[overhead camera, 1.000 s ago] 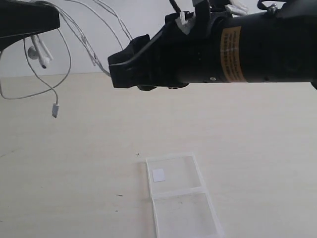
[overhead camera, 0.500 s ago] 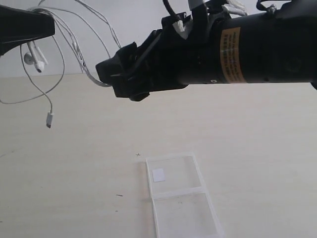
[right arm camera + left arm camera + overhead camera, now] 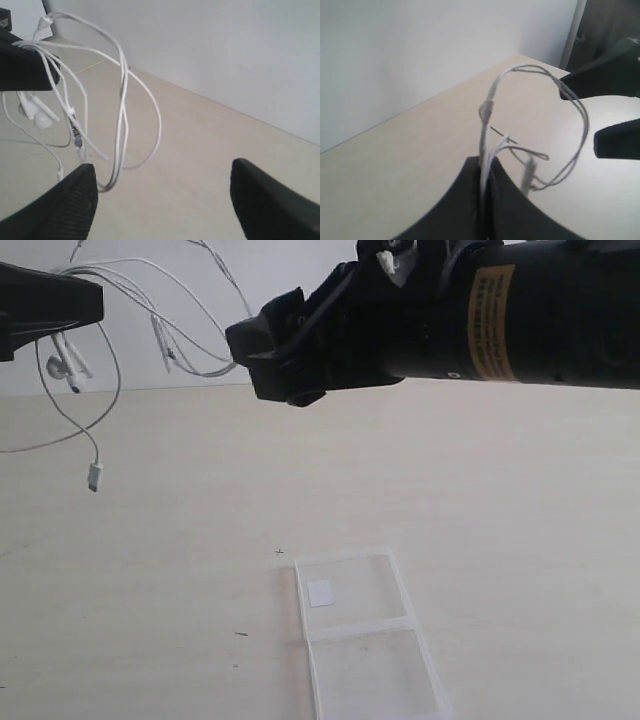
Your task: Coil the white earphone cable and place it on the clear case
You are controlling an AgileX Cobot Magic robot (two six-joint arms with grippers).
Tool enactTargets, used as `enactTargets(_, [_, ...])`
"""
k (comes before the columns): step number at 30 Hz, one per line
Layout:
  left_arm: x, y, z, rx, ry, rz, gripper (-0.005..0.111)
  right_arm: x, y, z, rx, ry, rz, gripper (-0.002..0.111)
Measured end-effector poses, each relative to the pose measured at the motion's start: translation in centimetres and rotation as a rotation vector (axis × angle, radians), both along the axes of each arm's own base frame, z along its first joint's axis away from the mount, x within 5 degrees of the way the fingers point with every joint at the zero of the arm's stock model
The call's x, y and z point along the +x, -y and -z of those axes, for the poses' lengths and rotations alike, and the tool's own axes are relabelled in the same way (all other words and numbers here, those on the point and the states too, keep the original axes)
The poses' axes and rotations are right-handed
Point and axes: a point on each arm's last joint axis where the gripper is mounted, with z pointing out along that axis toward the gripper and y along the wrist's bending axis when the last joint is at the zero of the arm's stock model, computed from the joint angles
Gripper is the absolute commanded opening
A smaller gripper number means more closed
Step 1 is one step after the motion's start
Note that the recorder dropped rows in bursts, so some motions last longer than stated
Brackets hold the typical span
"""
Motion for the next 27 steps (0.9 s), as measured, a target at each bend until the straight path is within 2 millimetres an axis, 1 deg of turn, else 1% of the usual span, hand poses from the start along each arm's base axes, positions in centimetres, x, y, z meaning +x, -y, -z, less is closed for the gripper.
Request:
enactTargets(5, [0.0, 0.0, 0.0, -0.018, -0.019, -0.009, 0.0, 0.0, 0.4, -0.5, 0.006, 0.022, 0.024, 0.072])
enactTargets(9, [0.0, -0.1, 0.2, -0.023, -0.046, -0.025, 0.0, -0.8, 0.8, -1.6, 0.023, 0.053, 0.002, 0.072])
enactTargets(12, [0.0, -0.1, 0.3, -0.039, -0.072, -0.034, 0.0, -1.4, 0.7, -1.9, 0.003, 0.089, -0.067, 0.072])
enactTargets(16, [0.0, -0.1, 0.3, -0.058, -0.096, -0.044, 0.0, -2.2, 0.2, -1.8, -0.014, 0.096, -0.179, 0.072])
enactTargets(19, [-0.1, -0.1, 0.5, -0.033, -0.107, -0.031, 0.0, -2.5, 0.0, -1.8, -0.027, 0.11, -0.222, 0.072])
enactTargets(24, [-0.3, -0.2, 1.1, 0.028, -0.15, -0.022, 0.0, -2.7, 0.0, -2.7, -0.009, 0.13, -0.241, 0.072])
enactTargets(26, [-0.4, -0.2, 1.3, 0.04, -0.165, -0.018, 0.0, -2.7, 0.1, -3.0, 0.009, 0.12, -0.222, 0.069])
enactTargets(27, [-0.4, -0.2, 1.4, 0.045, -0.171, -0.013, 0.0, -2.6, 0.3, -3.2, 0.022, 0.115, -0.196, 0.066])
